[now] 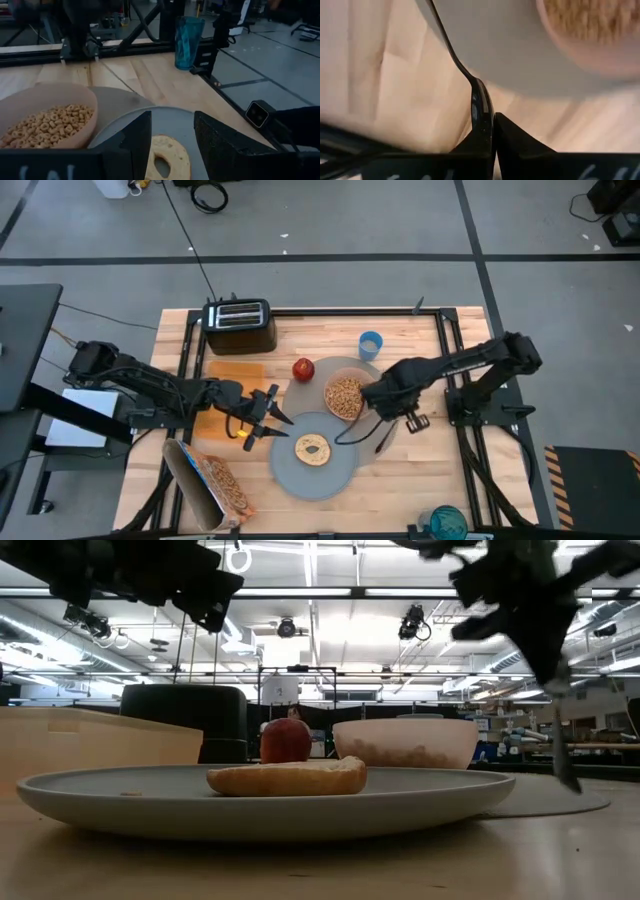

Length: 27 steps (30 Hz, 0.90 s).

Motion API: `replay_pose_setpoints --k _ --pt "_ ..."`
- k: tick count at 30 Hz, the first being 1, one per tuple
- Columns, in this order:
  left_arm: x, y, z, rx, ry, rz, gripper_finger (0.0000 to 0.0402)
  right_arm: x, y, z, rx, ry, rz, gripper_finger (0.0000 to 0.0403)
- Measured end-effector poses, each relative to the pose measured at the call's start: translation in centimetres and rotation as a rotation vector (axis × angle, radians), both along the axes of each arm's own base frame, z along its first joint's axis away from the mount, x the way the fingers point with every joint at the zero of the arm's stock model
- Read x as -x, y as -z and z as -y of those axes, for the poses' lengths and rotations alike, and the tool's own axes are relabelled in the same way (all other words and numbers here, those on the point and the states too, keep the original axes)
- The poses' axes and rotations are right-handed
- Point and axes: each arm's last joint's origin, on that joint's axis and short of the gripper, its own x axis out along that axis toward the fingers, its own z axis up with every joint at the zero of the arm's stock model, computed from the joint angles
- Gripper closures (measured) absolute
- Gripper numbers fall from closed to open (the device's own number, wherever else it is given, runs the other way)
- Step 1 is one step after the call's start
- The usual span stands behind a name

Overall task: Arrange a breakfast setting
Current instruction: Put the spoon from the blue glass on the table mat

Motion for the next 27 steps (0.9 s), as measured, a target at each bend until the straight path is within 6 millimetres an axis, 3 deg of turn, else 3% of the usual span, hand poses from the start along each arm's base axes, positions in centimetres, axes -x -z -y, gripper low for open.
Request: replay_pose_setpoints --k 4,10,15,22,27 --pt "0.0 -0.2 0.0 0.004 0.0 0.02 0.0246 -0.5 2.6 1.7 -0.082 -0.097 0.098 0.039" --pt "-0.1 -0.6 -0.2 0.008 -0.029 0.06 0.0246 0.2 4.7 4.5 -0.116 -0.207 0.087 0.0391" --pt "-0.2 -0.8 -0.6 0.03 -0.086 0.076 0.0246 0.1 4.6 5.9 -0.117 -0.32 0.106 0.0391" --pt "-0.3 -0.9 -1.0 0.028 -0.126 0.084 0.0246 -0.6 2.2 6.2 -0.203 -0.393 0.155 0.0391" --pt "-0.3 -0.9 -1.0 0.033 -0.131 0.082 0.0246 0.2 3.1 7.6 -0.173 -0.459 0.105 0.0391"
